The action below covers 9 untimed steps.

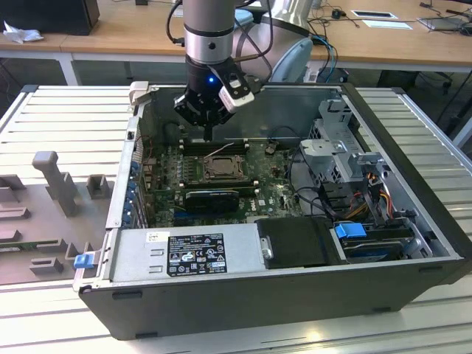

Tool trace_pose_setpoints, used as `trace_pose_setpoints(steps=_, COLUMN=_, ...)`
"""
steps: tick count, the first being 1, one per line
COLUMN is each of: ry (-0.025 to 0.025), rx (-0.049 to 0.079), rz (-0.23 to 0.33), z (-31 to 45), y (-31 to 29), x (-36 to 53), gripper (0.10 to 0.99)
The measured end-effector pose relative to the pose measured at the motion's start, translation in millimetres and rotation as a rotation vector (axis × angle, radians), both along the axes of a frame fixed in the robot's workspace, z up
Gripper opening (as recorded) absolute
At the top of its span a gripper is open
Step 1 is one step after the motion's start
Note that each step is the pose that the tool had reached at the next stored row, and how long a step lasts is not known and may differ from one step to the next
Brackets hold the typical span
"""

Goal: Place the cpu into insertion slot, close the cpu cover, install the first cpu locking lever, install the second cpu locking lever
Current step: 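Install the first cpu locking lever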

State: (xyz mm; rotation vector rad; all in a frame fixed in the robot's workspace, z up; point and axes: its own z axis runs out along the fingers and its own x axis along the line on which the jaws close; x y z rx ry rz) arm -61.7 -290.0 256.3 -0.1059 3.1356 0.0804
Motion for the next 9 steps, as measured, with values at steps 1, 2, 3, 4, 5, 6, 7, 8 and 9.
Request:
trace_pose_setpoints(steps=1, ry=-0.0001, rx=0.0, rz=0.0, z=-0.2, y=0.0, x=0.6, gripper=0.106)
trace_pose_setpoints(steps=2, ry=-0.0001, rx=0.0, rz=0.0, z=-0.3, y=0.0, x=0.9, gripper=0.106)
trace_pose_setpoints(steps=3, ry=-0.0001, rx=0.0, rz=0.0, z=-0.4, y=0.0, x=1.6, gripper=0.106)
trace_pose_setpoints(steps=4, ry=0.0, rx=0.0, rz=0.0, z=-0.5, y=0.0, x=2.3, gripper=0.106)
trace_pose_setpoints(steps=5, ry=0.0001, rx=0.0, rz=0.0, z=-0.6, y=0.0, x=3.0, gripper=0.106)
trace_pose_setpoints(steps=6, ry=-0.0001, rx=0.0, rz=0.0, z=-0.7, y=0.0, x=3.3, gripper=0.106)
trace_pose_setpoints(steps=7, ry=0.0, rx=0.0, rz=0.0, z=-1.0, y=0.0, x=3.8, gripper=0.106)
trace_pose_setpoints(steps=8, ry=0.0001, rx=0.0, rz=0.0, z=-1.1, y=0.0, x=4.1, gripper=0.106)
trace_pose_setpoints(steps=9, ry=0.0, rx=0.0, rz=0.0, z=-1.3, y=-0.1, x=4.4, gripper=0.106)
